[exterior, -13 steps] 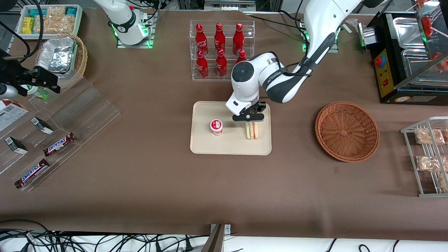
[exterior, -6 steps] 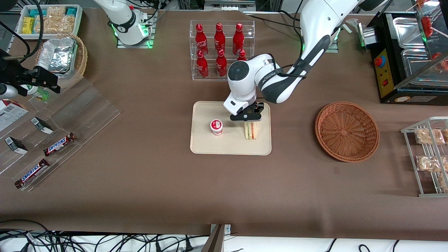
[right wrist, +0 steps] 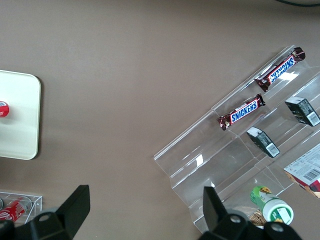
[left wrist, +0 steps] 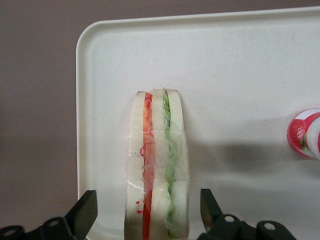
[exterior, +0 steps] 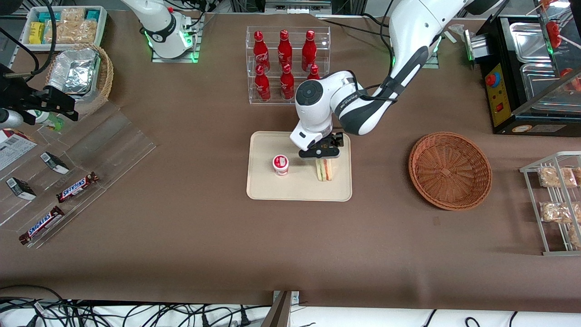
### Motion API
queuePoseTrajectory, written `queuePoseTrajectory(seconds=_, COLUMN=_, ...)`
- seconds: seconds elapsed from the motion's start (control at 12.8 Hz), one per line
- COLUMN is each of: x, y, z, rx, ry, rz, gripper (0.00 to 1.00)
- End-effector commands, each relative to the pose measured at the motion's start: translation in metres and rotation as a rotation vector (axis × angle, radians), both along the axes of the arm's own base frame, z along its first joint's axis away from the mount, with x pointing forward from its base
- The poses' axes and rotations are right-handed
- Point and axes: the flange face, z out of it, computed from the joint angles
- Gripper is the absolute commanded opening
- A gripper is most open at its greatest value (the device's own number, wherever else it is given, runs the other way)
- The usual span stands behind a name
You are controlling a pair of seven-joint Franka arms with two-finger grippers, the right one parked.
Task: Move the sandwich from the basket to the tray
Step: 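Lower the sandwich onto the tray beside the red cup, then open the left gripper and withdraw it toward the basket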
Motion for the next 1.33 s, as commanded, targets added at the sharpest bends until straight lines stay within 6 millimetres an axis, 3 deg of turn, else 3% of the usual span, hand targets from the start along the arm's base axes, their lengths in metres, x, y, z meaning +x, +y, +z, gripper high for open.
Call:
queuePoseTrajectory(seconds=0.0, x=0.025, y=0.002, z=0.038, rx=0.027, ry=0.004, rz=0.067, gripper=1.0)
queuePoseTrajectory(seconds=0.23, x=0.064, y=0.023, z=0.097, rx=-0.003, ry=0.037, rz=0.147, gripper=1.0)
queuePoseTrajectory(seconds=0.47, x=0.096, y=0.061, z=0.146, rx=-0.026, ry=0.058, rz=0.199, gripper=1.0)
queuePoseTrajectory(seconds=0.7, x=0.121, y=0.116, z=0.179, rx=-0.041, ry=0.117, rz=0.193, gripper=1.0)
queuePoseTrajectory(seconds=0.86, x=0.13, y=0.158, z=0.212, rx=-0.07, ry=0.125, rz=0.166, gripper=1.0)
queuePoseTrajectory(seconds=1.02, x=0.136, y=0.197, z=0.227, rx=-0.073, ry=0.163, rz=0.107, gripper=1.0)
queuePoseTrajectory(seconds=1.25, x=0.139, y=0.226, z=0.238, rx=-0.064, ry=0.185, rz=0.028, gripper=1.0)
